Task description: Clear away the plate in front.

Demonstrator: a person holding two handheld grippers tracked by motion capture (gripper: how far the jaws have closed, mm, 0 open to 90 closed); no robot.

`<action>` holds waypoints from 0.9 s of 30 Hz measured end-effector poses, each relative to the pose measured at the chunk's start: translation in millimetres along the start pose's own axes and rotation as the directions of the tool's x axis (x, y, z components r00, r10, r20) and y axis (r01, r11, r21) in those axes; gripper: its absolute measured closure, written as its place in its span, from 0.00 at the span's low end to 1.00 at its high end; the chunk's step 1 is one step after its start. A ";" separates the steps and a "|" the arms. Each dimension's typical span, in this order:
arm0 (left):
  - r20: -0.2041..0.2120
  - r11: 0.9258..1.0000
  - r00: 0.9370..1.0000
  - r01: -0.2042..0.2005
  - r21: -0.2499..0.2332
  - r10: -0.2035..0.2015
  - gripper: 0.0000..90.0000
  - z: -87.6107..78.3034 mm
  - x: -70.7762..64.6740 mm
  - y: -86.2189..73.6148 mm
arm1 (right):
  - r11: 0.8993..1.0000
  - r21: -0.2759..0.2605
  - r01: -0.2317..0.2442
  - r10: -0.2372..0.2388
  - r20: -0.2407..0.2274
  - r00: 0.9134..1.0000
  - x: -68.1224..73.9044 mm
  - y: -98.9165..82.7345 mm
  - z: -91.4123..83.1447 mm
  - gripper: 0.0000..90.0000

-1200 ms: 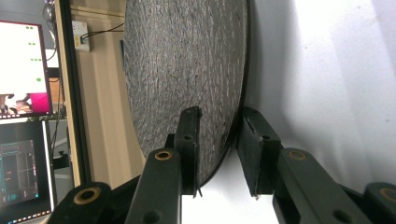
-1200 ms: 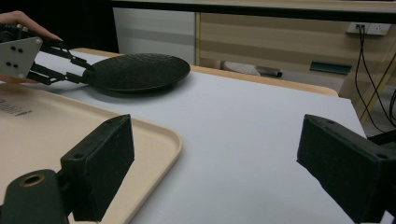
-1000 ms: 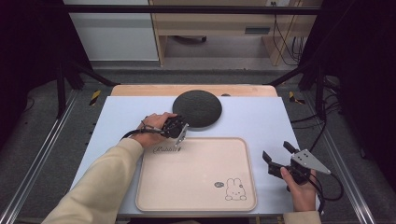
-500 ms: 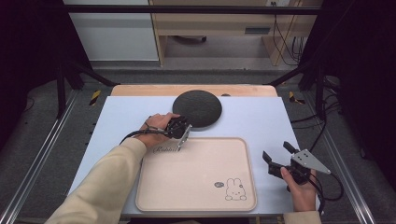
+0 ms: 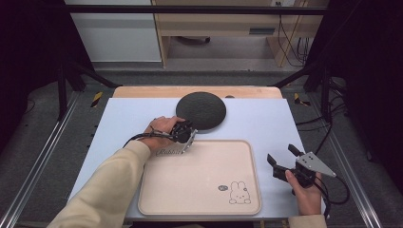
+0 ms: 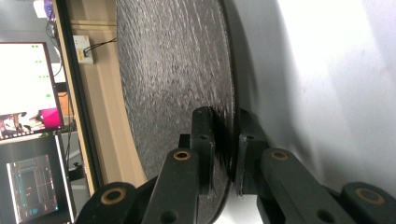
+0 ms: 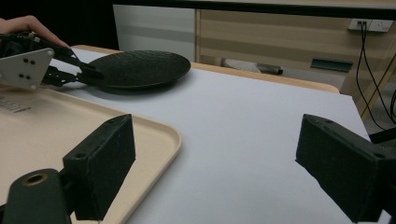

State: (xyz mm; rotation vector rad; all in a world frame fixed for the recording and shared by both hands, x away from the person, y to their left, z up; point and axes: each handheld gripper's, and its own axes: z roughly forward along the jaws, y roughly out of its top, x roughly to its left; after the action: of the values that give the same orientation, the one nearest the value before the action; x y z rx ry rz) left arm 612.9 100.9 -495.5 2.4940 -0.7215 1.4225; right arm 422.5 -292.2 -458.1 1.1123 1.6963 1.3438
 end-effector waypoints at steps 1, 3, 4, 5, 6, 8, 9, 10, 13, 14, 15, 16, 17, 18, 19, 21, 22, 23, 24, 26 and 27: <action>-0.001 1.000 1.000 0.015 -0.019 -0.015 0.90 0.7 -1.0 2.8 | 1.000 -0.001 0.003 -0.003 0.001 1.000 -0.3 -0.4 0.3 0.13; -0.001 0.999 1.000 -0.001 -0.037 0.001 0.90 0.8 1.0 5.4 | 1.000 -0.001 0.005 -0.005 0.006 1.000 -0.7 -0.7 0.4 0.13; -0.001 0.999 1.000 -0.001 -0.037 0.001 0.91 0.8 1.0 5.4 | 1.000 -0.001 0.005 -0.005 0.006 1.000 -0.7 -0.7 0.4 0.13; -0.014 0.999 1.000 -0.002 -0.040 0.001 0.91 -0.1 2.4 5.9 | 1.000 -0.001 0.004 -0.004 0.006 1.000 -0.8 -0.7 0.2 0.13; -0.009 0.999 1.000 0.016 -0.039 -0.016 0.92 -0.7 2.7 5.6 | 1.000 0.000 0.002 -0.002 0.006 1.000 -0.7 -0.6 0.1 0.13; -0.011 0.999 0.999 0.037 -0.036 -0.038 0.93 -3.1 5.7 5.1 | 1.000 -0.001 0.003 -0.003 0.008 1.000 -0.7 -0.7 0.2 0.13; -0.015 1.000 1.000 0.012 -0.025 -0.013 0.93 -4.5 8.3 5.3 | 1.000 0.000 0.004 -0.004 0.008 1.000 -0.8 -0.7 0.4 0.13; -0.023 0.999 0.999 0.026 -0.037 -0.027 0.93 -4.3 7.3 5.1 | 1.000 -0.001 0.004 -0.004 0.009 1.000 -0.7 -0.8 0.6 0.13; -0.020 1.000 1.000 -0.018 -0.002 0.018 0.94 -7.3 11.3 5.6 | 1.000 0.001 0.004 -0.004 0.008 1.000 -0.9 -0.8 0.6 0.13; -0.038 1.000 0.999 0.009 -0.013 -0.010 0.96 -8.0 11.5 5.6 | 1.000 0.004 0.002 -0.002 0.010 1.000 -0.9 -1.0 0.6 0.13; -0.036 1.000 0.999 0.010 -0.011 -0.011 0.96 -8.9 12.3 6.1 | 1.000 0.006 0.001 -0.001 0.012 1.000 -1.1 -1.2 0.7 0.13; -0.036 1.000 0.999 0.010 -0.011 -0.011 0.96 -8.9 12.3 6.1 | 1.000 0.006 0.001 -0.001 0.012 1.000 -1.1 -1.2 0.7 0.13; -0.042 1.000 0.999 -0.013 -0.007 0.013 0.96 -9.5 12.3 8.1 | 1.000 0.004 -0.006 0.006 0.011 1.000 -0.9 -1.4 1.0 0.14; -0.045 1.000 0.999 -0.010 0.006 0.010 0.96 -10.3 11.1 8.7 | 1.000 0.007 -0.001 0.001 0.013 1.000 -1.2 -1.5 0.9 0.14; -0.043 1.000 0.999 0.006 0.011 -0.006 0.96 -10.8 9.9 9.1 | 1.000 0.007 -0.005 0.005 0.011 1.000 -1.0 -1.4 0.9 0.14; -0.047 1.000 0.999 0.027 -0.005 -0.028 0.96 -10.2 9.1 9.6 | 1.000 0.008 0.001 -0.001 0.014 1.000 -1.4 -1.5 0.9 0.14; -0.049 1.000 0.999 0.010 0.001 -0.010 0.96 -11.4 11.2 10.8 | 1.000 0.008 0.001 -0.001 0.014 1.000 -1.4 -1.5 0.9 0.14; -0.055 0.999 0.997 0.047 -0.009 -0.047 0.95 -12.8 11.0 11.6 | 1.000 0.008 0.004 -0.004 0.016 1.000 -1.8 -1.8 1.1 0.14; -0.055 0.999 0.997 0.047 -0.009 -0.047 0.95 -12.8 11.0 11.6 | 1.000 0.008 0.004 -0.004 0.016 1.000 -1.8 -1.8 1.1 0.14; -0.060 0.999 0.997 0.038 -0.006 -0.038 0.94 -17.0 14.5 12.7 | 1.000 0.013 0.002 -0.002 0.017 1.000 -2.1 -2.2 0.9 0.14; -0.065 0.999 0.997 0.046 -0.015 -0.047 0.94 -17.9 14.2 12.8 | 1.000 0.014 0.001 -0.001 0.018 1.000 -2.1 -2.2 1.0 0.14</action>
State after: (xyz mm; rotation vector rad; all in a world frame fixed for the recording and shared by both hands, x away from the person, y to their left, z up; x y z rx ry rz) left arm 599.0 92.1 -475.2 2.4254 -0.6540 1.4700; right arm 423.7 -294.1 -460.5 1.1275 1.6954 1.3200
